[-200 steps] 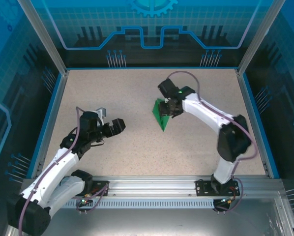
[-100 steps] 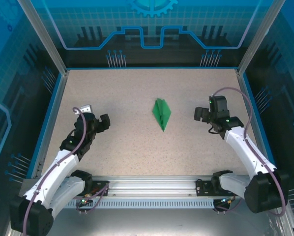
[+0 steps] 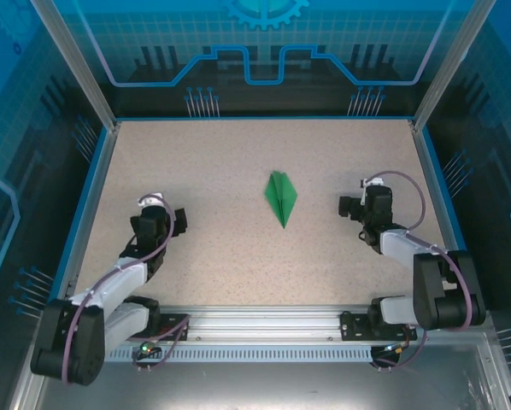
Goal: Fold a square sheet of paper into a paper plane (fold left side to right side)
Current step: Reset both arms
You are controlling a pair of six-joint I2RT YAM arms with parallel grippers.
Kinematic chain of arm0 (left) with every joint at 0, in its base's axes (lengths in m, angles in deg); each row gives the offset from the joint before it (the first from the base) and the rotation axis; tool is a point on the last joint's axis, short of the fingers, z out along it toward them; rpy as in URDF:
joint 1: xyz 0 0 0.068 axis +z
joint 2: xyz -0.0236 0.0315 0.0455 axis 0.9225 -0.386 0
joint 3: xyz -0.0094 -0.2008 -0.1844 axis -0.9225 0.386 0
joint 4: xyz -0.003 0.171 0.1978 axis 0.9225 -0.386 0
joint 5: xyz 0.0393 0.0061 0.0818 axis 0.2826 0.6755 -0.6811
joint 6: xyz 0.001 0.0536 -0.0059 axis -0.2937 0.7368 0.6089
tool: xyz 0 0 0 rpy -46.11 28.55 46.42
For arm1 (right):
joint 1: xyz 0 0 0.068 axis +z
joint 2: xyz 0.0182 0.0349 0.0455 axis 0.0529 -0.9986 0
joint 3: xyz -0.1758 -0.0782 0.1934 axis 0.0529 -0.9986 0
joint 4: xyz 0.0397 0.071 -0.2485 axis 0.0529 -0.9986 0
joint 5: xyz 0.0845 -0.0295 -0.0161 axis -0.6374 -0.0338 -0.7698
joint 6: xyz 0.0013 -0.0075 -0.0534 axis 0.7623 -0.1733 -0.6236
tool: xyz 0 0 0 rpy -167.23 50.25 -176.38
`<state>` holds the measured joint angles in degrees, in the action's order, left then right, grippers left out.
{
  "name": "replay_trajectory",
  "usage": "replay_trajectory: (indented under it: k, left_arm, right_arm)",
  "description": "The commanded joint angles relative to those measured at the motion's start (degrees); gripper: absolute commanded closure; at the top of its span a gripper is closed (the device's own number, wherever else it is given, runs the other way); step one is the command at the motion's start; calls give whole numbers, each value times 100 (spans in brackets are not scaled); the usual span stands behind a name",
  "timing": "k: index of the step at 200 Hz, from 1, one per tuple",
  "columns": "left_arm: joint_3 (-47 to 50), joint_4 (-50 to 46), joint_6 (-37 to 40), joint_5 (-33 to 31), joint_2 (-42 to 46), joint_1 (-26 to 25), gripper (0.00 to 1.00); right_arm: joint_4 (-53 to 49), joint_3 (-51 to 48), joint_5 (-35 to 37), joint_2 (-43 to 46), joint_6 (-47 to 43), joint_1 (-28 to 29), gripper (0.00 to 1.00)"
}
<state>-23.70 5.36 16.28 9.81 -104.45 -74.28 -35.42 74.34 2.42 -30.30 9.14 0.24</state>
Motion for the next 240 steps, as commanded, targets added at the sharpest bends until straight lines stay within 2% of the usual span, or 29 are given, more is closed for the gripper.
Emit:
replay_trajectory:
  k: [1, 40, 59, 93, 105, 120, 240]
  left_arm:
    - [45, 1393, 449, 574, -343, 85, 1]
    - [-126, 2366, 679, 1327, -1170, 335, 1]
    - [-267, 2640, 675, 1619, -1515, 452, 1]
    - [-211, 3884, 622, 1995, -2649, 598, 1]
    - [-492, 3224, 635, 2037, -2584, 594, 1]
    - [-635, 3045, 581, 2045, -2663, 661, 1]
    - [-663, 3038, 565, 2036, -2663, 676, 1]
  right_arm:
    - [1449, -76, -200, -202, -521, 29, 1]
    - [2604, -384, -567, -849, -730, 49, 1]
    - [2635, -407, -623, -855, -750, 39, 1]
    - [2641, -411, -636, -855, -742, 30, 1]
    - [2639, -413, -633, -855, -737, 33, 1]
    - [2632, -396, -623, -855, -751, 31, 1]
    - [2474, -303, -776, -873, -879, 103, 1]
